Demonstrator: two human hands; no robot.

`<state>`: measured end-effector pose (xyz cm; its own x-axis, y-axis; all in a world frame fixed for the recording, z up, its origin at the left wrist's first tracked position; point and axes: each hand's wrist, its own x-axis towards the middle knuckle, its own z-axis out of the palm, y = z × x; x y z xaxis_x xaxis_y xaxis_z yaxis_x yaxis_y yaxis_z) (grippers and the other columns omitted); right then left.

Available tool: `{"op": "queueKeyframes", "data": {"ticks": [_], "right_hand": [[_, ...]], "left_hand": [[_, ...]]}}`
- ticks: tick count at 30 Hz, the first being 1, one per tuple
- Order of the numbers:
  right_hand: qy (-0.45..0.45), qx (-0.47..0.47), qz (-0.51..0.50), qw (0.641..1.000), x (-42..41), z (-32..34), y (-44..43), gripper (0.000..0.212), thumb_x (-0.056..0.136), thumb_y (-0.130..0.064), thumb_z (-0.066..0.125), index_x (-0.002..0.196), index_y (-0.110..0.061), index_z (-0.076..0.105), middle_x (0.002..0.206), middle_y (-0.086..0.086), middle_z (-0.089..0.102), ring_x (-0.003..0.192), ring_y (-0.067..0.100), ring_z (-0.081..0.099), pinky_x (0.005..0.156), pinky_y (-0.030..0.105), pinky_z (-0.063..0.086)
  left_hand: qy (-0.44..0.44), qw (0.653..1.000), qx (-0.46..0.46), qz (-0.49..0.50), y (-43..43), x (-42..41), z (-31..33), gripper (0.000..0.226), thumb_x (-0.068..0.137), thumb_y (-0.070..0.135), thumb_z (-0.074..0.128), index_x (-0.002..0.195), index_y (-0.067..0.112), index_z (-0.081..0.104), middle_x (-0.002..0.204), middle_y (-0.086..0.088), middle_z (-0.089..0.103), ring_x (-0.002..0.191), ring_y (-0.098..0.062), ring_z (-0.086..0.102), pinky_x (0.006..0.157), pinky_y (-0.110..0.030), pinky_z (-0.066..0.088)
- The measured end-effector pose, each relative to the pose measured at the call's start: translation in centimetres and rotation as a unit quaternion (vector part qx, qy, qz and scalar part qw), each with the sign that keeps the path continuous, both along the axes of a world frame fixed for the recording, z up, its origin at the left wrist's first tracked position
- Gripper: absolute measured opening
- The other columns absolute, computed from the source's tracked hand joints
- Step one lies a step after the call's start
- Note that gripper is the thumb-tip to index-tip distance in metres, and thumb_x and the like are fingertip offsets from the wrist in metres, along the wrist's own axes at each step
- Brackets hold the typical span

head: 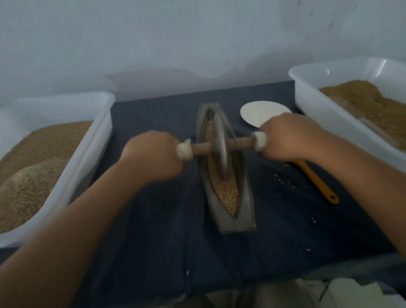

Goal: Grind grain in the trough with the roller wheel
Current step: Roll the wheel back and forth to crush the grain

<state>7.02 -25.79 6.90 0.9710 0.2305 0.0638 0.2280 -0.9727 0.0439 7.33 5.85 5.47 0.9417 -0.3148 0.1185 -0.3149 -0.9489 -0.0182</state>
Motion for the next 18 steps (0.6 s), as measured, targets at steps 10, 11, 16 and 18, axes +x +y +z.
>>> {"op": "queueKeyframes", "data": {"ticks": [10, 11, 16, 18], "right_hand": [[-0.104, 0.026, -0.024, 0.994, 2.4, -1.6, 0.6, 0.03, 0.088, -0.046, 0.055, 0.069, -0.023, 0.054, 0.07, -0.007, 0.056, 0.068, 0.021, 0.057, 0.063, 0.036, 0.051], [-0.124, 0.037, -0.032, 0.991, 3.2, -1.6, 0.9, 0.029, 0.087, -0.043, 0.054, 0.067, -0.023, 0.051, 0.067, -0.007, 0.053, 0.063, 0.021, 0.054, 0.06, 0.034, 0.047], [-0.066, 0.018, -0.017, 0.998, 2.6, 0.2, 1.1, 0.024, 0.078, -0.044, 0.047, 0.067, -0.024, 0.051, 0.065, -0.004, 0.055, 0.06, 0.016, 0.051, 0.057, 0.033, 0.043], [0.006, -0.016, 0.023, 1.0, 0.3, 0.9, 0.2, 0.03, 0.074, -0.053, 0.047, 0.068, -0.026, 0.058, 0.062, -0.003, 0.059, 0.057, 0.009, 0.055, 0.052, 0.029, 0.041]], "left_hand": [[-0.066, 0.996, 0.03, 0.046, -1.0, 3.4, -0.1, 0.031, 0.081, 0.053, 0.056, 0.067, 0.025, 0.056, 0.068, 0.008, 0.057, 0.063, -0.022, 0.057, 0.058, -0.03, 0.042], [-0.07, 0.996, 0.028, 0.056, -1.4, 4.8, 0.4, 0.033, 0.082, 0.053, 0.057, 0.067, 0.024, 0.056, 0.069, 0.006, 0.057, 0.063, -0.023, 0.057, 0.06, -0.032, 0.044], [0.02, 0.999, -0.01, 0.034, -0.8, 3.2, 0.5, 0.027, 0.08, 0.049, 0.058, 0.069, 0.024, 0.058, 0.075, 0.005, 0.064, 0.069, -0.024, 0.063, 0.064, -0.034, 0.049], [0.075, 0.997, -0.025, 0.011, 0.5, -0.6, -0.5, 0.026, 0.071, 0.05, 0.056, 0.067, 0.024, 0.059, 0.069, 0.008, 0.062, 0.066, -0.018, 0.064, 0.058, -0.029, 0.046]]}}
